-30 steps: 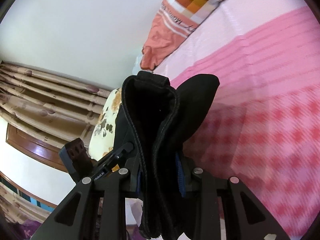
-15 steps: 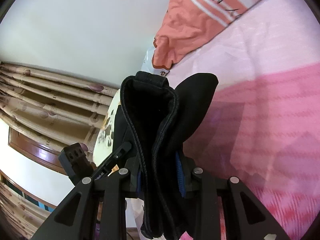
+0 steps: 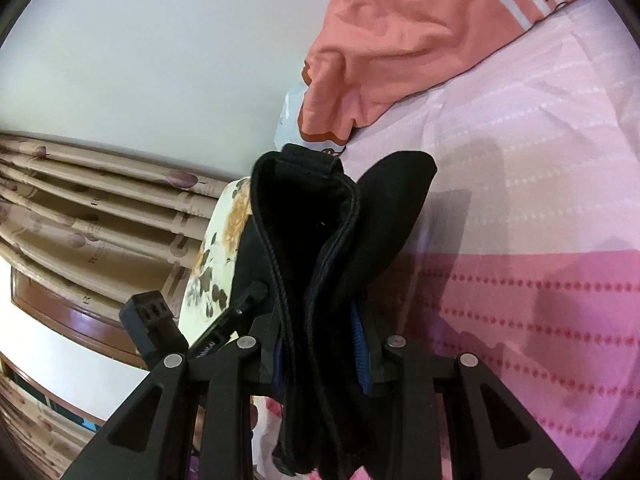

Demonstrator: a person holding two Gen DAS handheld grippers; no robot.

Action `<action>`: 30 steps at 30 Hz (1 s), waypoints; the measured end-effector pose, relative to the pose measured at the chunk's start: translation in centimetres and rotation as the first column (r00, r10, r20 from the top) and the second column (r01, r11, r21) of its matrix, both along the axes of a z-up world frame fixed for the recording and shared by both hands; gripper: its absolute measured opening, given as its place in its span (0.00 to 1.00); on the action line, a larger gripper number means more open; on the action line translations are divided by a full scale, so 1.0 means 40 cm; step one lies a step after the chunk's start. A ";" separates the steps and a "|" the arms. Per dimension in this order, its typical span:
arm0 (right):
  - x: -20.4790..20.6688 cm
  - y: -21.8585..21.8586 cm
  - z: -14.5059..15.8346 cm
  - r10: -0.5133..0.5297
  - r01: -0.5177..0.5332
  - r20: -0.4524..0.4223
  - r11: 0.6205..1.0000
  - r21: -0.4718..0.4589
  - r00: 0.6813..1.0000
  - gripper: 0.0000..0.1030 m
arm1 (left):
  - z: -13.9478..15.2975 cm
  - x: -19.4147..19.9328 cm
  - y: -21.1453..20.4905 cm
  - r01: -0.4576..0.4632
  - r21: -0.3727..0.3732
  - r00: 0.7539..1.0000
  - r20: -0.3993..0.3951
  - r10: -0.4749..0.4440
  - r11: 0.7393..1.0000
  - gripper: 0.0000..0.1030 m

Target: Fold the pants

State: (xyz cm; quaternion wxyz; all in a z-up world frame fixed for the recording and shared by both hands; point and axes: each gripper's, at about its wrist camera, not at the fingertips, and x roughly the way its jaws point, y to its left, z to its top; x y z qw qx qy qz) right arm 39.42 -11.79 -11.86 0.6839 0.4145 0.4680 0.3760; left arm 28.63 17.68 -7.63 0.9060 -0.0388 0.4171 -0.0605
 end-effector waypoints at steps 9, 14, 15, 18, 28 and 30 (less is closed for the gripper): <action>-0.018 -0.030 -0.038 -0.033 0.032 -0.030 0.998 -0.050 0.999 0.26 | -0.064 0.001 0.019 -0.015 0.050 1.000 -0.002 0.015 0.999 0.33; -0.033 -0.045 -0.037 -0.071 0.070 0.001 0.988 -0.139 0.998 0.32 | -0.072 -0.022 0.028 -0.079 0.108 0.996 0.038 0.075 0.991 0.53; -0.044 -0.051 -0.026 -0.088 0.090 0.019 0.983 -0.157 0.996 0.32 | -0.068 -0.031 0.030 -0.089 0.114 0.995 0.053 0.084 0.990 0.55; -0.097 -0.058 0.040 -0.132 0.163 0.134 0.952 -0.260 0.982 0.32 | -0.047 -0.067 0.034 -0.119 0.122 0.988 0.112 0.105 0.985 0.70; -0.283 0.043 0.227 -0.068 0.304 0.448 0.823 -0.480 0.891 0.89 | 0.027 -0.169 0.005 -0.186 0.113 0.962 0.221 0.158 0.976 0.77; -0.307 0.068 0.229 -0.049 0.309 0.462 0.804 -0.508 0.885 0.89 | 0.046 -0.189 -0.002 -0.177 0.104 0.960 0.235 0.149 0.979 0.78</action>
